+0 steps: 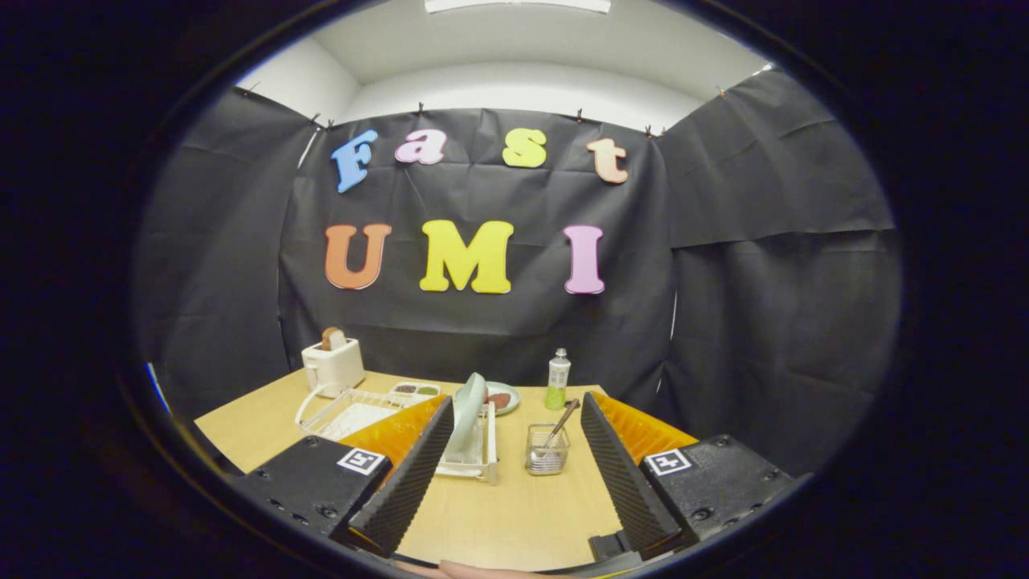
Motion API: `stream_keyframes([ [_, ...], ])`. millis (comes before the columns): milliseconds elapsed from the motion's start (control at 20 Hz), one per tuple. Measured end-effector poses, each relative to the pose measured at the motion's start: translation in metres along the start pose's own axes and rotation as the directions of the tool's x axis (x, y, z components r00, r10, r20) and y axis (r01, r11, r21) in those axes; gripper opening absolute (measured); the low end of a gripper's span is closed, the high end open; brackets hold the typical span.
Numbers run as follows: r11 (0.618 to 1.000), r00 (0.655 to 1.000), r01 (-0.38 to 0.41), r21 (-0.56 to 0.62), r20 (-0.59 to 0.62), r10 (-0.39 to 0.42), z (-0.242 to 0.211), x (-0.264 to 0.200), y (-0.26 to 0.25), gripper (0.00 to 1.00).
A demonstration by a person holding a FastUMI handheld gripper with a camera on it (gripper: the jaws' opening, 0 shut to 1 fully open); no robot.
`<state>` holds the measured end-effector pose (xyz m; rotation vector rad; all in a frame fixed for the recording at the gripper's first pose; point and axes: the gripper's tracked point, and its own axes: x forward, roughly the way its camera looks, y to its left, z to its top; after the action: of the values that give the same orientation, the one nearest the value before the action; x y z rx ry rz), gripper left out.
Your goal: Take the plate from the dish rack, then take the spoon from the basket and place it into the plate.
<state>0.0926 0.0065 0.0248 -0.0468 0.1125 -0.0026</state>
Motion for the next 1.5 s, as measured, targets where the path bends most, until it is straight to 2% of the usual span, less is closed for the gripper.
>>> stream_keyframes([
  [200, 1.000, 0.993, -0.022, -0.006, -0.113, 0.021, 0.026, 0.064, 0.009, 1.00],
  [350, 0.999, 0.981, 0.007, -0.050, -0.196, -0.017, 0.042, 0.123, 0.010, 1.00],
  [450, 0.996, 0.961, -0.002, -0.093, -0.274, -0.023, 0.042, 0.158, 0.019, 1.00],
  [650, 0.990, 0.879, -0.060, -0.129, -0.477, -0.009, 0.029, 0.212, 0.048, 1.00],
  [750, 0.984, 0.833, -0.060, -0.166, -0.552, -0.042, 0.020, 0.239, 0.056, 1.00],
  [800, 0.980, 0.804, -0.057, -0.189, -0.591, -0.067, 0.014, 0.250, 0.060, 1.00],
  [900, 0.984, 0.724, -0.041, -0.172, -0.684, -0.089, -0.008, 0.268, 0.064, 0.96],
  [950, 0.989, 0.680, -0.046, -0.138, -0.730, -0.070, -0.018, 0.272, 0.069, 0.95],
  [1050, 0.995, 0.625, -0.062, -0.075, -0.780, -0.020, -0.026, 0.281, 0.076, 0.91],
  [1200, 0.992, 0.589, -0.054, -0.114, -0.806, -0.060, -0.033, 0.294, 0.067, 0.87],
  [1350, 0.990, 0.523, -0.043, -0.132, -0.848, -0.090, -0.047, 0.296, 0.071, 0.76],
  [1450, 0.987, 0.505, -0.025, -0.161, -0.854, -0.126, -0.056, 0.303, 0.071, 0.68],
  [1500, 0.983, 0.502, -0.018, -0.183, -0.852, -0.150, -0.059, 0.306, 0.069, 0.60],
])
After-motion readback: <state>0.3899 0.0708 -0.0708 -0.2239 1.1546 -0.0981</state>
